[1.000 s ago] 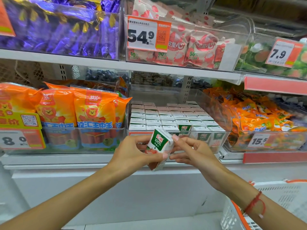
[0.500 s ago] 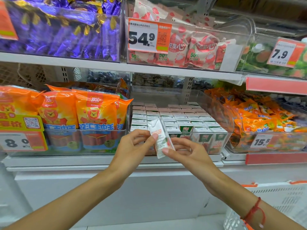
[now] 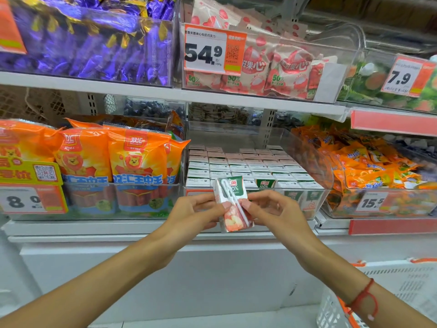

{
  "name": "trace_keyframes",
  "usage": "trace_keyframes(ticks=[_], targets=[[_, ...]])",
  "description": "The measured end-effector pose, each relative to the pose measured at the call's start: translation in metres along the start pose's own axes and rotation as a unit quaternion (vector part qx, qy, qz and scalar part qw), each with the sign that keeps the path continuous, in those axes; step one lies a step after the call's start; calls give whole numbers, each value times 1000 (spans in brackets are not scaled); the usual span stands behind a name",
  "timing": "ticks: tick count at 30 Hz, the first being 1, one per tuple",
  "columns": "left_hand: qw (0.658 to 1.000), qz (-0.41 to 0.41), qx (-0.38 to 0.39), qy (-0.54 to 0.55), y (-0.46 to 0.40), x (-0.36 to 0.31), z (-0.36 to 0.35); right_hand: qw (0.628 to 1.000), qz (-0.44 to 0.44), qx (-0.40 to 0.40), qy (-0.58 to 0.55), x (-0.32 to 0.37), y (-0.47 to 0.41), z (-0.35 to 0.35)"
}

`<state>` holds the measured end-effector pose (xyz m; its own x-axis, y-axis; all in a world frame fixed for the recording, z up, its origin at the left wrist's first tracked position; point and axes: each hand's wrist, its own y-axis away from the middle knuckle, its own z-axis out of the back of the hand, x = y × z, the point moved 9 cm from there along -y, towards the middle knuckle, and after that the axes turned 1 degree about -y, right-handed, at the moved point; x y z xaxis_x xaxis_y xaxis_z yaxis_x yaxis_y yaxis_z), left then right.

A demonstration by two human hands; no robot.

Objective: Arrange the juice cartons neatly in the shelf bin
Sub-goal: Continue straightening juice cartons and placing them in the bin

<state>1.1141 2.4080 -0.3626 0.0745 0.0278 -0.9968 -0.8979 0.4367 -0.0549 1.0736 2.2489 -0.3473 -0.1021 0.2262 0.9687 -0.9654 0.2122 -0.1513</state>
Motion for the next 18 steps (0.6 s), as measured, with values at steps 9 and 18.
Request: trace_keyframes(ticks=[9, 18], targets=[[949, -236, -80, -193, 11, -47, 15, 994, 25, 72, -84, 12, 2, 4], [956, -216, -62, -190, 10, -43, 15, 995, 42, 63, -65, 16, 7, 5]])
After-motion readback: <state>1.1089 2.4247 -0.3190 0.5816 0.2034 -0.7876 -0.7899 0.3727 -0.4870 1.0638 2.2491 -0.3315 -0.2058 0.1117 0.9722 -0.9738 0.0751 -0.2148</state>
